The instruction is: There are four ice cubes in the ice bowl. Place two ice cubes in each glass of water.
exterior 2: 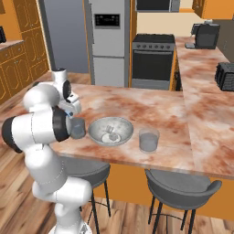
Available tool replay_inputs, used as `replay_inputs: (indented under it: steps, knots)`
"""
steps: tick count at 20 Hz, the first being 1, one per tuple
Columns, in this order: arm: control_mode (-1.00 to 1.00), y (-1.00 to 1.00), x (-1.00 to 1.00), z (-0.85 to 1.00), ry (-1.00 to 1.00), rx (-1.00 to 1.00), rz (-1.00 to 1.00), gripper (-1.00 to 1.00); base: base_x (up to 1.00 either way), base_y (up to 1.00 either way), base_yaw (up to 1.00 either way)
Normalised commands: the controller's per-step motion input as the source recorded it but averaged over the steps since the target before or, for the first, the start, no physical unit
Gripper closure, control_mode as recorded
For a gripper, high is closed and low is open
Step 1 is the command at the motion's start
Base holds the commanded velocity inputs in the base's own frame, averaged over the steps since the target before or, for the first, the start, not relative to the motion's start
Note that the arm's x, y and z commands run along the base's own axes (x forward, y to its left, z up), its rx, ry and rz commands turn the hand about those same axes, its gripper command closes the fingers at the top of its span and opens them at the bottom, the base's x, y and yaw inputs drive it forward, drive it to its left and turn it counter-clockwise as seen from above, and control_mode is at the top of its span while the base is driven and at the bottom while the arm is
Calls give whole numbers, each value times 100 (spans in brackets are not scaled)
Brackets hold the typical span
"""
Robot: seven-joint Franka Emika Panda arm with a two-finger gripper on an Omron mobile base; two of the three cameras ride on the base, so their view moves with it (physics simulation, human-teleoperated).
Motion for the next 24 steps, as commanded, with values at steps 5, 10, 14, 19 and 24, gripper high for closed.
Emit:
replay_inputs:
  steps: [5,10,14,19,24]
  knots:
    - [-100,0,40,-20,0,0,0,100,0,0,0]
    - [-100,0,26,-24,0,0,0,100,0,0,0]
    - [-100,0,0,-24,0,0,2,100,0,0,0]
    - [-100,0,0,-14,0,0,2,100,0,0,0]
    - [-100,-4,0,-15,0,0,3,100,0,0,0]
